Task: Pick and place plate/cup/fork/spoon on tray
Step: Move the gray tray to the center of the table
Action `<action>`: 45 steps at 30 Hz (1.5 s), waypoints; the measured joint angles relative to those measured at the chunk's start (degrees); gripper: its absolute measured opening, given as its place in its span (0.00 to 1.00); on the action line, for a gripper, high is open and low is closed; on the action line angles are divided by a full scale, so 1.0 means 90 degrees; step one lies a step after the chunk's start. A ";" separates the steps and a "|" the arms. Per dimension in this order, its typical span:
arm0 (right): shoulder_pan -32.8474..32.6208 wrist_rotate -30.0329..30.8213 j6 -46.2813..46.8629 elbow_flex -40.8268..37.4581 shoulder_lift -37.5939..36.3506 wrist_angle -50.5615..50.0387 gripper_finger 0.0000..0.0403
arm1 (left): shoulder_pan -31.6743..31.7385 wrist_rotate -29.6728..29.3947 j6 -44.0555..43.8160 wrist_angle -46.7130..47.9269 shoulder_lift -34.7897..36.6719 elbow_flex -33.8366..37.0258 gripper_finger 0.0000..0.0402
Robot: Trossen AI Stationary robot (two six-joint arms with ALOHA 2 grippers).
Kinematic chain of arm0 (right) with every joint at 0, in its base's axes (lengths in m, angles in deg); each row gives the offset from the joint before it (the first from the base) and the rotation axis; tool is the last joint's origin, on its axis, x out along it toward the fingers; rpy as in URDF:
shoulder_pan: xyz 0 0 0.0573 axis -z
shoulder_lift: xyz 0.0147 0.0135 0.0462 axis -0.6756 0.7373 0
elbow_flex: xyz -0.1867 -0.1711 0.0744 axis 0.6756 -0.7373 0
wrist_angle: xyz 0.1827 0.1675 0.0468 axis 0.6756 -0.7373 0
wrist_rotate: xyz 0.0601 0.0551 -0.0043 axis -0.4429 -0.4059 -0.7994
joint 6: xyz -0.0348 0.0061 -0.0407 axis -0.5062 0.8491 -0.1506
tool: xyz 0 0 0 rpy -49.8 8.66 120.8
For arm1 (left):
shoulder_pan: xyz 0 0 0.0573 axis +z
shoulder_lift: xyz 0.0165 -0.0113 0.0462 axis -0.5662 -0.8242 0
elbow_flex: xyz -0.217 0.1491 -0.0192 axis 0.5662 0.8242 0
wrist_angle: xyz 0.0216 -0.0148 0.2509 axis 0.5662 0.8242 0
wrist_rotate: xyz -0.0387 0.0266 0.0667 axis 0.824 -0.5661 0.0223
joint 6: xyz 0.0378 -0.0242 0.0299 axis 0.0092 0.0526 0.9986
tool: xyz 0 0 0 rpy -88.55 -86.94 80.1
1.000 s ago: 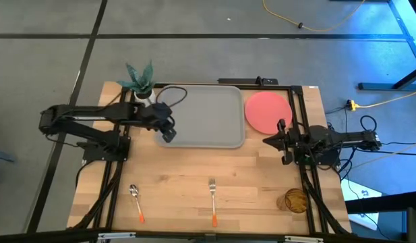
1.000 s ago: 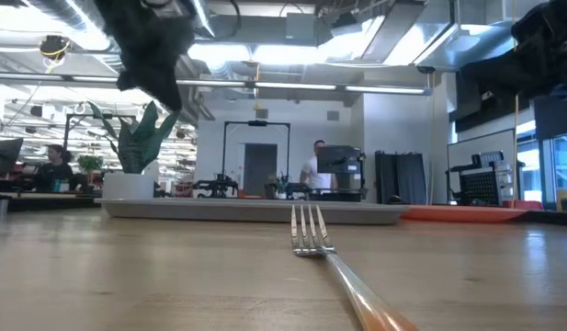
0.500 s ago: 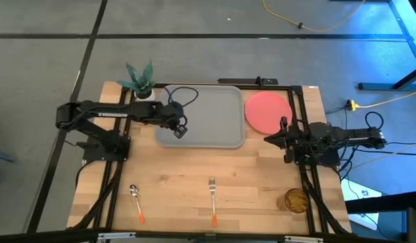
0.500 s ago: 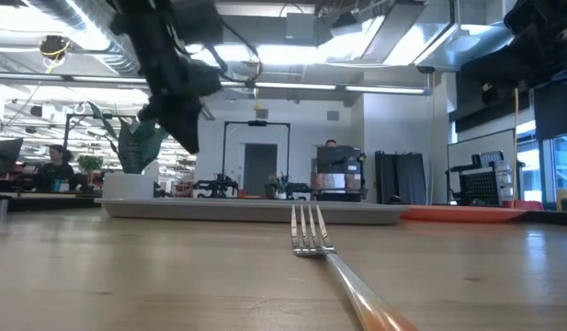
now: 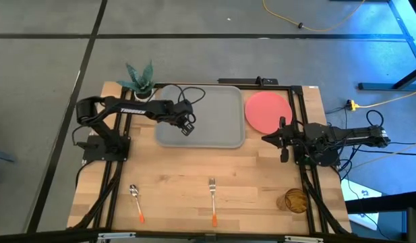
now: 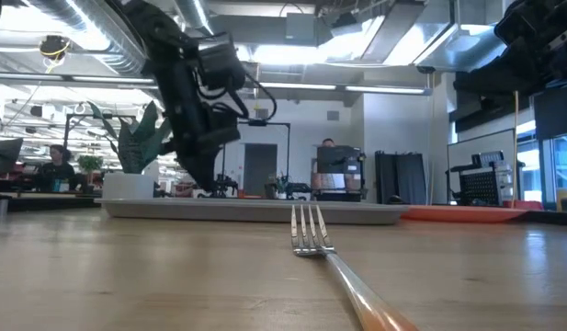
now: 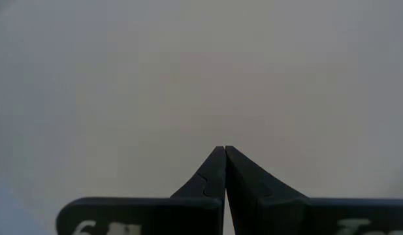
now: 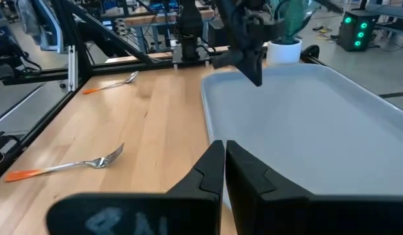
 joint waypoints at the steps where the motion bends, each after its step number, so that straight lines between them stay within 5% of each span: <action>1: 0.0001 0.0000 0.0000 0.0000 0.0000 0.0003 0.05 | -0.0002 0.0000 0.0000 0.0006 -0.0059 0.0000 0.00; 45: 0.0000 0.0005 -0.0004 0.0000 -0.0002 -0.0005 0.05 | -0.1428 0.1200 -0.0708 -0.0900 -0.0940 -0.0024 0.00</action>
